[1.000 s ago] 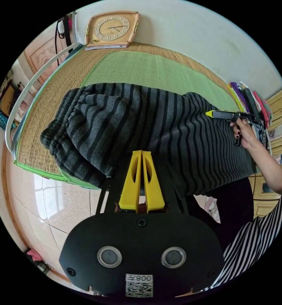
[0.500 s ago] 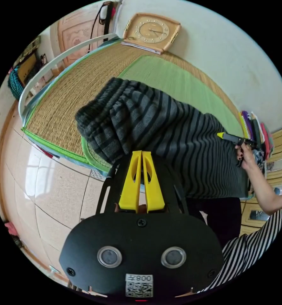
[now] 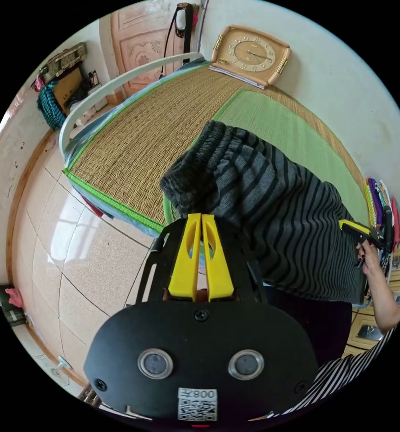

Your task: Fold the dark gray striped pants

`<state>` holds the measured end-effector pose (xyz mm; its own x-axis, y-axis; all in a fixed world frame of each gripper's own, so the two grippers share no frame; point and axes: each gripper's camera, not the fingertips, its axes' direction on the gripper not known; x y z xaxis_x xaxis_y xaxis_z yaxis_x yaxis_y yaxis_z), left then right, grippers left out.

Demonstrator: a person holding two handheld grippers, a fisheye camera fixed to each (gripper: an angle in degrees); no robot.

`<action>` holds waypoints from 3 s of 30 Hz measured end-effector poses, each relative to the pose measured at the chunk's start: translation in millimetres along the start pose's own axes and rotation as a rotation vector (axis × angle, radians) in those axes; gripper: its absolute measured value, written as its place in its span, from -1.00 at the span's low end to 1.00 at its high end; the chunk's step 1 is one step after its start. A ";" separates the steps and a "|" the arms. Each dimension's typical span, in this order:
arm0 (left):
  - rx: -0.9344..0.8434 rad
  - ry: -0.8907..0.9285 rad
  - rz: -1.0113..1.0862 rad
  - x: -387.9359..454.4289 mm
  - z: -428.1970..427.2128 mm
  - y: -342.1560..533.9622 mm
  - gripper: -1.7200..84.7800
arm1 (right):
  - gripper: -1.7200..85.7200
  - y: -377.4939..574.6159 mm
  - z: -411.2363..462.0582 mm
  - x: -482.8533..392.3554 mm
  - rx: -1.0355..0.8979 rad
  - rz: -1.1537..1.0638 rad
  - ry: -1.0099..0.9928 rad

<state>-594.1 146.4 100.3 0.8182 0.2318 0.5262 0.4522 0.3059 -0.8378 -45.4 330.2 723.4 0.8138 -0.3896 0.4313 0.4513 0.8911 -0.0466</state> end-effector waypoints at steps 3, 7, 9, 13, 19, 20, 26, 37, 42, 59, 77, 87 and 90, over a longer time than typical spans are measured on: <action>0.059 0.077 0.001 13.1 -11.4 7.5 -0.96 | -0.96 7.0 -20.5 10.4 -0.013 0.055 -0.075; 0.075 0.176 0.121 53.9 -13.7 15.3 -0.96 | -0.96 42.8 -67.4 16.9 0.098 0.104 -0.069; 0.035 0.179 0.170 72.9 -3.7 14.8 -0.96 | -0.96 59.1 -72.3 20.9 0.084 0.134 -0.038; -0.086 0.138 0.205 102.4 24.2 7.8 -0.96 | -0.96 81.4 -54.1 43.2 -0.034 0.210 -0.029; -0.011 0.185 0.264 153.4 6.7 -1.5 -0.96 | -0.96 126.7 -99.0 59.9 0.015 0.237 -0.135; -0.008 0.224 0.303 171.5 6.2 -3.5 -0.96 | -0.96 144.9 -112.5 58.6 0.044 0.225 -0.165; -0.135 0.345 0.615 290.8 31.1 -6.2 -0.96 | -0.96 265.0 -148.8 38.9 -0.007 0.182 -0.247; -0.291 0.299 0.781 420.5 58.4 -25.9 -0.95 | -0.95 413.6 -198.2 85.7 0.064 0.349 -0.282; -0.348 0.541 0.876 502.9 61.8 -38.2 -0.88 | -0.94 530.1 -252.4 142.9 0.271 0.624 -0.305; -0.396 0.534 1.437 939.1 93.8 -47.9 -0.72 | -0.76 843.8 -353.7 226.1 0.573 1.184 -0.161; -0.499 0.425 1.636 1146.0 127.2 -7.6 -0.71 | -0.75 945.1 -371.4 258.4 0.622 1.238 -0.368; -0.626 0.534 1.526 1172.6 120.9 -15.6 -0.84 | -0.80 962.2 -388.8 253.6 0.637 1.204 -0.378; -0.596 0.545 1.547 1176.0 105.9 -16.1 -0.88 | -0.81 966.5 -393.1 251.3 0.661 1.195 -0.396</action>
<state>323.1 511.8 748.0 0.5438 -0.3917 -0.7422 -0.8392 -0.2599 -0.4778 739.3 1002.1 432.6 0.3732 0.6543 0.6578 -0.7644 0.6187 -0.1817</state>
